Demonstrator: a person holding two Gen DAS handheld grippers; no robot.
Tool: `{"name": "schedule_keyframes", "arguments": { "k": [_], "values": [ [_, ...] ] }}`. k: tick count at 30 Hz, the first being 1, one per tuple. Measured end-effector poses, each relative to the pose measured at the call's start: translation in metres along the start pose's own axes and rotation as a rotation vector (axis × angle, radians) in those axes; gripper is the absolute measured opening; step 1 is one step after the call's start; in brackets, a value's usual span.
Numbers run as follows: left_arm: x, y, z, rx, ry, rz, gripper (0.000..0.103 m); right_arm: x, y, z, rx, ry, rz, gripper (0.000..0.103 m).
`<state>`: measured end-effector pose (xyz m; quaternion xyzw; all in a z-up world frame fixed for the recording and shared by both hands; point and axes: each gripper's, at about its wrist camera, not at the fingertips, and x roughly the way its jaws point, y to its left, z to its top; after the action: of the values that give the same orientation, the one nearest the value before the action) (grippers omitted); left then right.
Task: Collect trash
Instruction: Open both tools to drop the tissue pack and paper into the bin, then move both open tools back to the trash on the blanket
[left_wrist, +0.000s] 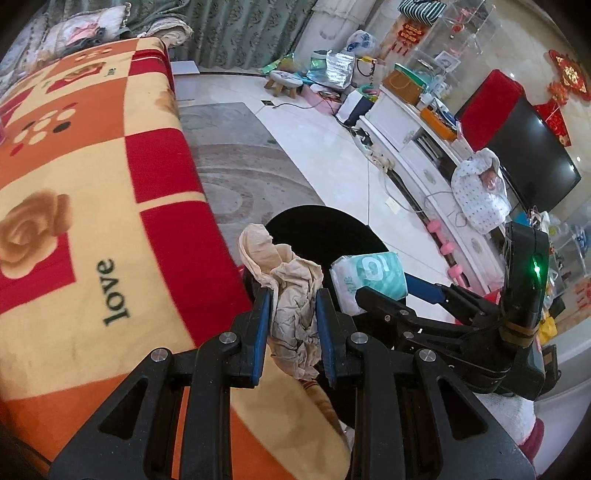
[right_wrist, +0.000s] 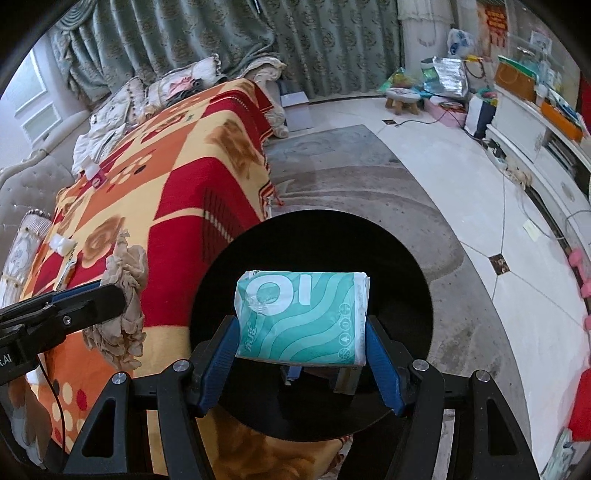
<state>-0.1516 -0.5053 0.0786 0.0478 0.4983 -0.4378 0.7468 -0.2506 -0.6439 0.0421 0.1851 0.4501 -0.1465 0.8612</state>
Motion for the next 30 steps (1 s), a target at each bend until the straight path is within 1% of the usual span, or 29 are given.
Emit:
{"name": "schedule_keyframes", "arguments": {
  "k": [4, 7, 10, 11, 12, 20, 30],
  "values": [
    [0.007, -0.001, 0.003, -0.001, 0.002, -0.013, 0.023, 0.002, -0.006, 0.004, 0.016, -0.002, -0.005, 0.068],
    [0.009, -0.002, 0.004, 0.002, -0.011, -0.021, 0.025, 0.003, -0.009, 0.007, 0.03, -0.01, -0.009, 0.07],
    [0.012, -0.001, 0.004, -0.003, -0.007, -0.025, 0.035, 0.002, -0.013, 0.008, 0.046, -0.02, -0.006, 0.076],
    [0.013, 0.0, 0.004, -0.003, -0.005, -0.028, 0.038, 0.001, -0.014, 0.009, 0.049, -0.022, -0.008, 0.077],
    [0.013, 0.0, 0.003, -0.002, -0.005, -0.026, 0.04, 0.001, -0.016, 0.009, 0.051, -0.023, -0.01, 0.077],
    [0.003, 0.002, -0.003, -0.001, -0.011, 0.003, 0.04, 0.004, -0.012, 0.005, 0.05, -0.008, 0.004, 0.077],
    [-0.017, 0.018, -0.018, -0.016, -0.034, 0.084, 0.04, 0.002, 0.01, 0.004, 0.003, -0.005, 0.02, 0.077]
  ]
}}
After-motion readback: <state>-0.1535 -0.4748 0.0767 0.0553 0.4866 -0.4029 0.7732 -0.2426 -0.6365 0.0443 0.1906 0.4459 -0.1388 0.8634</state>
